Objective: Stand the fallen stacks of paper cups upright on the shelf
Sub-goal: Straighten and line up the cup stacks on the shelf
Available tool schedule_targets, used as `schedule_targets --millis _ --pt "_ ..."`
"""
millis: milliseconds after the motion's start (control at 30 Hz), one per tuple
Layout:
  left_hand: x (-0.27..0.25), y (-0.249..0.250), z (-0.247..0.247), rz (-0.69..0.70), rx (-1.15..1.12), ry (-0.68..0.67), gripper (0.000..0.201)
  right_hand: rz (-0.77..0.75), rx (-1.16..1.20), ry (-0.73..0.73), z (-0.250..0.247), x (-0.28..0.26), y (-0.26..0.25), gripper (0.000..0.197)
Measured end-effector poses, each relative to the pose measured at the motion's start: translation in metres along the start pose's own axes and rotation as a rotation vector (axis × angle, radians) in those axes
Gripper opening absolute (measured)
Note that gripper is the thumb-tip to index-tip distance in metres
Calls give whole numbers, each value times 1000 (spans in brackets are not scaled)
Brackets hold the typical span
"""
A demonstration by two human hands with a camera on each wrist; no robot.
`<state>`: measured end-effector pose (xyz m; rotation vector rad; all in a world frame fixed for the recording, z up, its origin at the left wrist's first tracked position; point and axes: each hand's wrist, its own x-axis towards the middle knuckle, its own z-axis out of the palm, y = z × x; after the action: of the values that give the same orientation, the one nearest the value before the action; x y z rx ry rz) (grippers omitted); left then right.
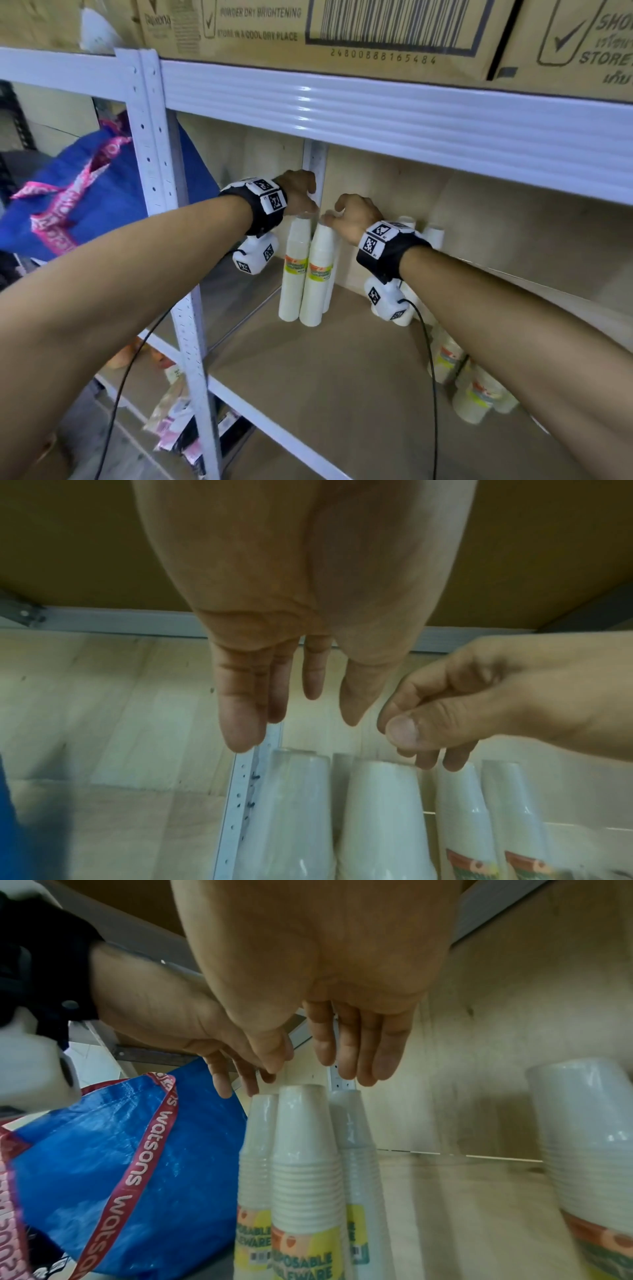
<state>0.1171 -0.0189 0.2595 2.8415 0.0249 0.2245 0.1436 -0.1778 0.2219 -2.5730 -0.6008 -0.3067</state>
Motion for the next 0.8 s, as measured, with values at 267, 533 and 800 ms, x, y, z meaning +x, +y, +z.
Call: schedule_targets --millis 267,533,800 --pt "-4 -7 25 -20 -6 -49 49 56 6 -50 26 -1 -6 49" --pt "-2 -20 42 18 -25 -34 52 63 10 -69 38 1 0 63" --pt "-2 -11 34 49 -16 -54 47 48 43 -65 28 -6 10 54"
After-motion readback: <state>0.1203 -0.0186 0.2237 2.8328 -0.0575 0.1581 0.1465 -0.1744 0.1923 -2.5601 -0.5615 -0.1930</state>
